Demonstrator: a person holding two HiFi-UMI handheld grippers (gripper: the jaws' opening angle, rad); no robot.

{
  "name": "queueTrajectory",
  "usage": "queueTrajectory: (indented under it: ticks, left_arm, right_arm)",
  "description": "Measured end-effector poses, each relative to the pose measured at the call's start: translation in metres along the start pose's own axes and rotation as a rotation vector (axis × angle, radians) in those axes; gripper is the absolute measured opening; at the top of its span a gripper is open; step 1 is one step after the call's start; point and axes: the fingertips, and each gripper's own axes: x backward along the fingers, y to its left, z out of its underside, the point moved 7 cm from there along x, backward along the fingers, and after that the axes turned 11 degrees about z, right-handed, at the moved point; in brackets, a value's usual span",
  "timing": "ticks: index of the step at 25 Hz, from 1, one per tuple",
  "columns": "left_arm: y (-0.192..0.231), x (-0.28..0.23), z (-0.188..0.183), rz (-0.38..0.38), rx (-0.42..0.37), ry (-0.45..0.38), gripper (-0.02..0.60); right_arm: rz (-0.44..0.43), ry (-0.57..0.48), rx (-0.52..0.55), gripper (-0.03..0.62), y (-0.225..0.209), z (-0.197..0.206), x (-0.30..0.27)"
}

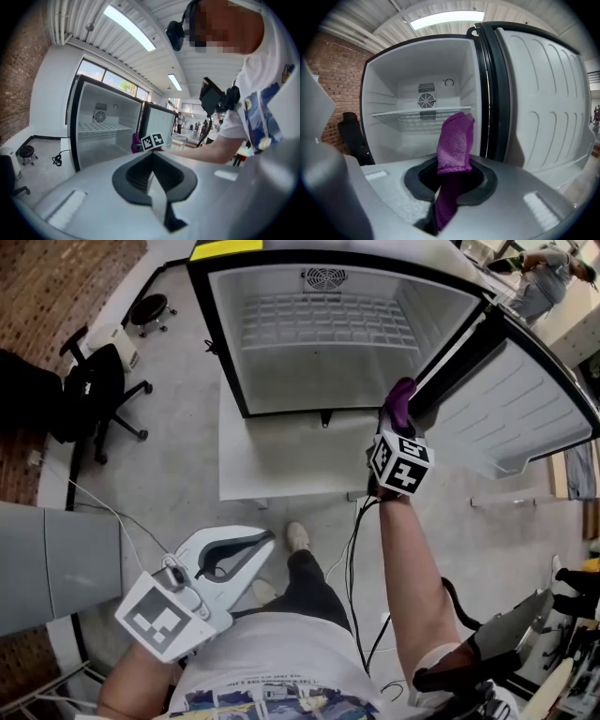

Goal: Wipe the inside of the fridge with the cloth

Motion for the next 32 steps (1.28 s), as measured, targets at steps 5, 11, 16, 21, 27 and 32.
queueTrajectory:
  ticks: [5, 11, 16, 21, 27, 32]
  left_arm:
    - [0.015, -0.021, -0.001, 0.015, 0.010, 0.029, 0.006]
    - [0.033, -0.045, -0.002, 0.036, 0.025, 0.027, 0.006]
    - [0.050, -0.055, -0.008, 0.035, 0.038, 0.028, 0.006]
    - [0.057, -0.063, -0.014, 0.036, 0.015, 0.031, 0.006]
    - [0.066, -0.067, -0.022, 0.018, -0.009, 0.033, 0.006]
    - [0.075, -0.074, -0.025, 0.018, -0.003, 0.044, 0.006]
  right_arm:
    - [0.071, 0.009, -0.033, 0.054, -0.007, 0.011, -0.027]
    - [0.125, -0.015, -0.049, 0.054, -0.008, 0.008, -0.056]
    - [0.134, -0.032, -0.048, 0.054, -0.002, -0.004, -0.078]
    - [0.138, -0.045, -0.055, 0.054, 0.002, -0.011, -0.096]
    - [0.130, -0.051, -0.044, 0.054, 0.009, -0.018, -0.117]
    - [0.116, -0.061, -0.030, 0.054, 0.017, -0.025, -0.135]
